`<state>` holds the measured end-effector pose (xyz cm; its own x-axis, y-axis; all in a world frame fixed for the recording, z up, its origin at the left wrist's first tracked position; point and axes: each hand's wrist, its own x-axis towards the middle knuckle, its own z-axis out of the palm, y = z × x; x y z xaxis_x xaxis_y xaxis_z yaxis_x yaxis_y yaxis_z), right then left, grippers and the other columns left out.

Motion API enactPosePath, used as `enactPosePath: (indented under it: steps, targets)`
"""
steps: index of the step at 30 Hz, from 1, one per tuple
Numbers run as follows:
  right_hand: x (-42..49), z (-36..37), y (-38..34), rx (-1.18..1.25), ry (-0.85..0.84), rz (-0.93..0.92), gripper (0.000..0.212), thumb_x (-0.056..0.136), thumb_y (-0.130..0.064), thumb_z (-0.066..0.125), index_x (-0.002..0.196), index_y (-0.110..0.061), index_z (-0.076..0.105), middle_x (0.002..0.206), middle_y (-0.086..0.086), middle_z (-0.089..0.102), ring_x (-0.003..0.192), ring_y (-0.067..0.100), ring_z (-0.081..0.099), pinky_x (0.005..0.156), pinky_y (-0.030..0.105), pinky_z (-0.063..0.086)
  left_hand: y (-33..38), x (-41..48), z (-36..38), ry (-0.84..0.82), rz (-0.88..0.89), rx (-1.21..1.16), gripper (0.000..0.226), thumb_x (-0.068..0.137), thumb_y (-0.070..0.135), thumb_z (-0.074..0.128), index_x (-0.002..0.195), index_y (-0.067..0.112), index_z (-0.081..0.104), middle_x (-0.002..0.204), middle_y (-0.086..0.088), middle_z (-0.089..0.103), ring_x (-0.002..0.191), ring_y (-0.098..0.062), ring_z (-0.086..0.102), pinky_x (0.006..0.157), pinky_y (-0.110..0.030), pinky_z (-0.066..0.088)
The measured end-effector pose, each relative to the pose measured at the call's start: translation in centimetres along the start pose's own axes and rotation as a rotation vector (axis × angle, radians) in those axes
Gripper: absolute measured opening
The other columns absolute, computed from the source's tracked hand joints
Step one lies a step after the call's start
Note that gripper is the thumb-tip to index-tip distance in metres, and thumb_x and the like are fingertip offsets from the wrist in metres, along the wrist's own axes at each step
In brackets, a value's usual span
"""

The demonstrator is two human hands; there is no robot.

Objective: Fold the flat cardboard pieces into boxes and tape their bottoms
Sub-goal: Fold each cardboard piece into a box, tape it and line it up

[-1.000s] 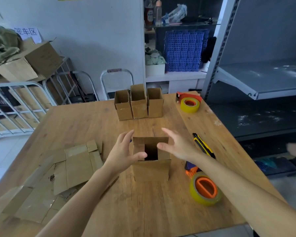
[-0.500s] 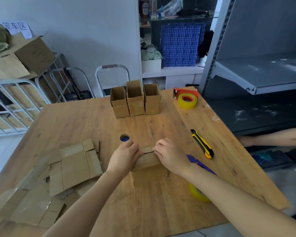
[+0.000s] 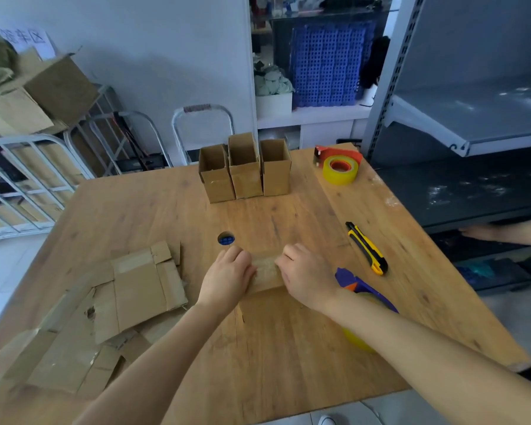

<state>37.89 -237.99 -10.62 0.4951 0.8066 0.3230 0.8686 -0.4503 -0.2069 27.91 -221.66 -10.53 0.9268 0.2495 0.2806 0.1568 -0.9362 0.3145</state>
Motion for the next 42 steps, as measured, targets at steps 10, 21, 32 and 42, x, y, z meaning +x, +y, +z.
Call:
enactPosePath:
  steps: [10,21,32,42]
  targets:
    - [-1.1,-5.8,3.9,0.315,-0.020,0.360,0.022,0.093,-0.011,0.058,0.112,-0.010,0.069,0.111,0.002,0.064,0.098,0.015,0.058,0.081,0.022,0.041,1.6,1.1,-1.8,-0.033,-0.015,0.061,0.018,0.096,0.015,0.052,0.079,0.011,0.055,0.077,0.000,0.050,0.069,-0.022,0.050,0.057,-0.034,0.045]
    - [-9.4,-5.1,11.3,0.415,-0.543,0.967,0.064,0.076,-0.017,0.080,0.133,-0.005,0.053,0.130,0.010,0.058,0.115,0.023,0.057,0.091,0.031,0.048,8.5,-1.1,0.3,0.100,0.558,-0.061,0.010,0.087,0.008,0.058,0.087,0.003,0.067,0.091,-0.009,0.064,0.080,-0.025,0.059,0.062,-0.035,0.053]
    - [-9.8,-3.6,11.1,0.231,-0.633,0.861,0.026,0.080,-0.019,0.066,0.068,-0.016,0.044,0.072,0.000,0.049,0.069,0.019,0.051,0.055,0.028,0.037,12.1,-0.7,5.1,-0.294,0.222,-0.183,0.022,0.096,0.018,0.048,0.108,0.011,0.065,0.116,-0.002,0.055,0.099,-0.021,0.058,0.080,-0.027,0.046]
    - [-9.5,-6.4,10.6,0.822,-0.305,0.896,0.017,0.082,-0.004,0.060,0.097,-0.011,0.061,0.083,0.006,0.063,0.076,0.021,0.059,0.066,0.030,0.047,13.5,-0.3,4.0,-0.430,-0.282,-0.516,0.067,0.083,0.048,0.068,0.137,0.017,0.044,0.124,0.001,0.055,0.109,-0.011,0.055,0.090,-0.023,0.046]
